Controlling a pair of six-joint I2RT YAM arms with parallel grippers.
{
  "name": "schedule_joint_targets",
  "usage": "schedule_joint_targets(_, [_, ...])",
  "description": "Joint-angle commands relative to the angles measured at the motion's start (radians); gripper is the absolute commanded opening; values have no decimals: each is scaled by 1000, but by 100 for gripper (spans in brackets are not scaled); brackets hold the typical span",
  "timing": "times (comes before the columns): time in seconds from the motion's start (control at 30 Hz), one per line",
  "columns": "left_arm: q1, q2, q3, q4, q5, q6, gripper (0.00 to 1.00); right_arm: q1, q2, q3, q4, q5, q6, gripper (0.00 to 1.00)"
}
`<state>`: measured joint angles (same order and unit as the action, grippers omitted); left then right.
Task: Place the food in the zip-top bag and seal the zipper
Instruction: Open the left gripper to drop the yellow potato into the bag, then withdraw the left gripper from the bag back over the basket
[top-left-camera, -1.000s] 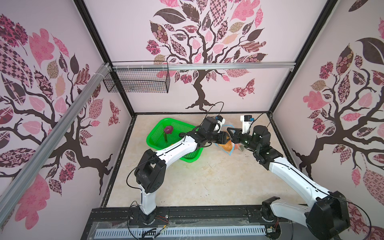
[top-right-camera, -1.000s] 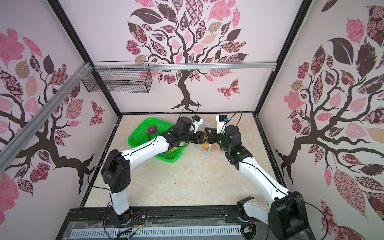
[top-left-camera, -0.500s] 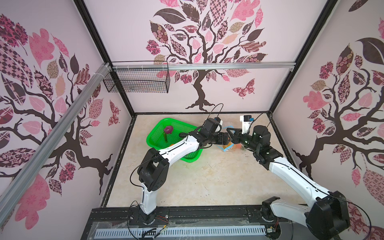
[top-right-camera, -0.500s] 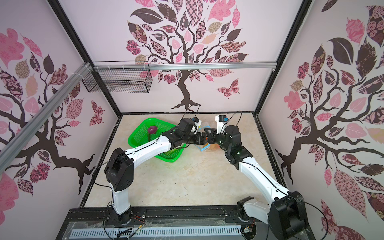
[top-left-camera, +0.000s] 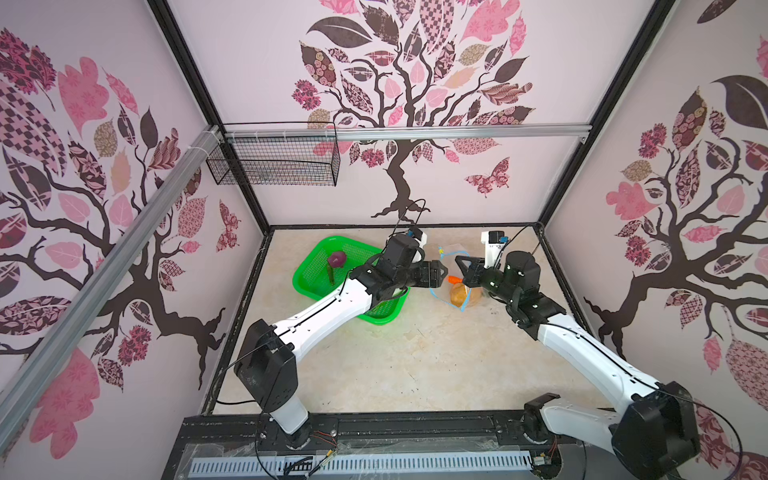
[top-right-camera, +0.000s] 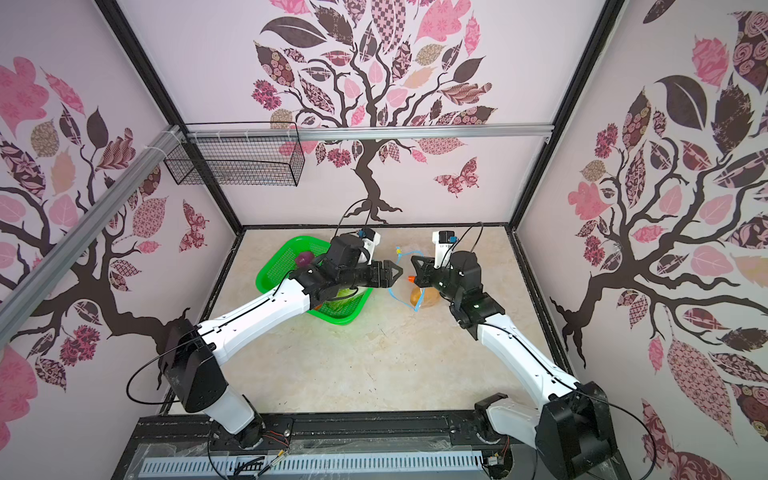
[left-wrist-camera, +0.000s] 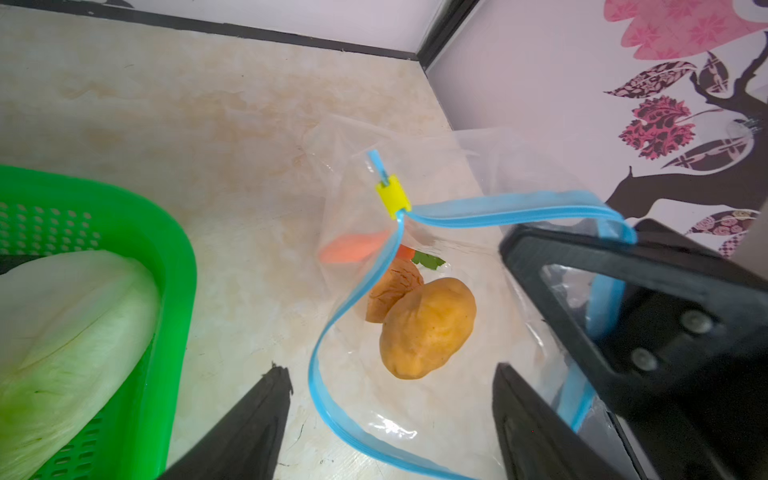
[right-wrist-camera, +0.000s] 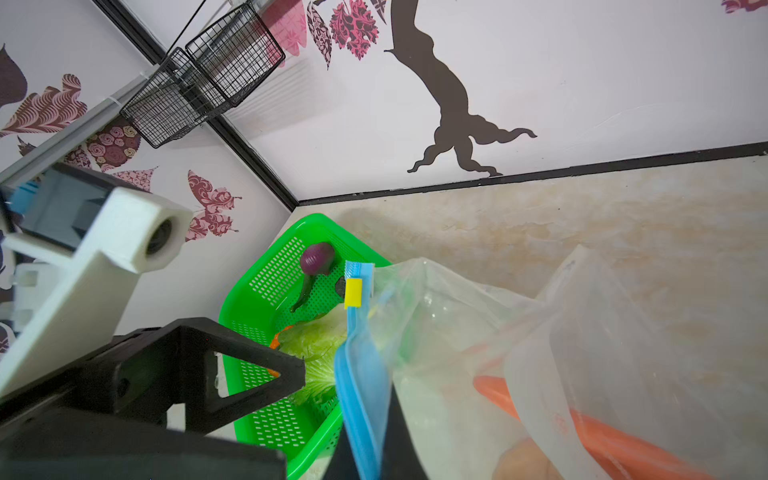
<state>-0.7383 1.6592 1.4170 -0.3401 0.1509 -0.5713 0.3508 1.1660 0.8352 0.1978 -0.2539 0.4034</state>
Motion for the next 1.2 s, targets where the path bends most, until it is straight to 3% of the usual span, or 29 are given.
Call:
schedule_joint_targets(0.0, [16, 54, -48, 5, 19, -29, 70, -4, 4, 18, 0, 9, 0, 0])
schedule_joint_targets(0.23, [15, 140, -21, 34, 145, -69, 40, -5, 1, 18, -3, 14, -1, 0])
schedule_joint_targets(0.4, [19, 120, -5, 48, 169, -54, 0, -4, 4, 21, -14, 39, -24, 0])
schedule_joint_targets(0.6, [31, 43, 61, -63, 67, 56, 0, -4, 7, 98, -141, 180, -127, 0])
schedule_joint_targets(0.8, [28, 75, 364, -330, -21, 221, 0, -4, 21, 173, -204, 239, -133, 0])
schedule_joint_targets(1.0, [23, 52, 403, -356, -93, 245, 0, -4, 24, 245, -278, 343, -130, 0])
schedule_joint_targets(1.17, [23, 83, 453, -393, -44, 245, 0, -4, -47, 261, -282, 425, -142, 0])
